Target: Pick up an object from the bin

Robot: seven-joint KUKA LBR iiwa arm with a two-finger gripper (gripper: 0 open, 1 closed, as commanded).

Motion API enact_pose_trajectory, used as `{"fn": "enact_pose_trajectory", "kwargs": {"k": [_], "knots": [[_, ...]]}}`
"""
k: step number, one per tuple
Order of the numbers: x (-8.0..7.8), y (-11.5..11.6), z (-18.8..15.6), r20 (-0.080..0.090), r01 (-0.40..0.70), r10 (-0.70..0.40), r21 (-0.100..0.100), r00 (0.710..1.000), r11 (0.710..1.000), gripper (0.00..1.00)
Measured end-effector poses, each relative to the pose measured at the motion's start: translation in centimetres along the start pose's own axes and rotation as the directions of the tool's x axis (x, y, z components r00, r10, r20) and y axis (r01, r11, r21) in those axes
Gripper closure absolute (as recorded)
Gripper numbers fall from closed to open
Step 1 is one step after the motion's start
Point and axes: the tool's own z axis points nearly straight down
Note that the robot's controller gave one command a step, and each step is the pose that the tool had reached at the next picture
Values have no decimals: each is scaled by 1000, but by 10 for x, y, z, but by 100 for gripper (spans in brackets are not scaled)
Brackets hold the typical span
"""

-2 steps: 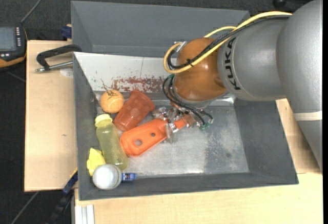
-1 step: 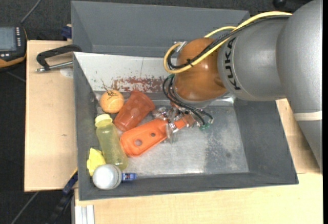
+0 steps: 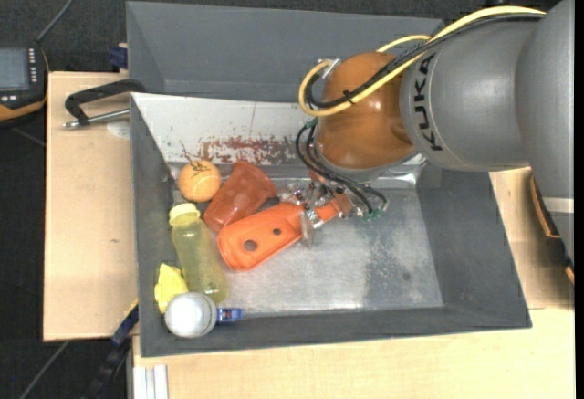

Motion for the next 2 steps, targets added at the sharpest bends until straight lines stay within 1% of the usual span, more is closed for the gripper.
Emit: {"fn": "enact_pose_trajectory", "kwargs": {"k": [1, 2], "knots": [[6, 6, -22, 2, 4, -4, 1, 1000, 1000, 100], [-8, -1, -42, 5, 2, -2, 0, 1000, 1000, 100]]}}
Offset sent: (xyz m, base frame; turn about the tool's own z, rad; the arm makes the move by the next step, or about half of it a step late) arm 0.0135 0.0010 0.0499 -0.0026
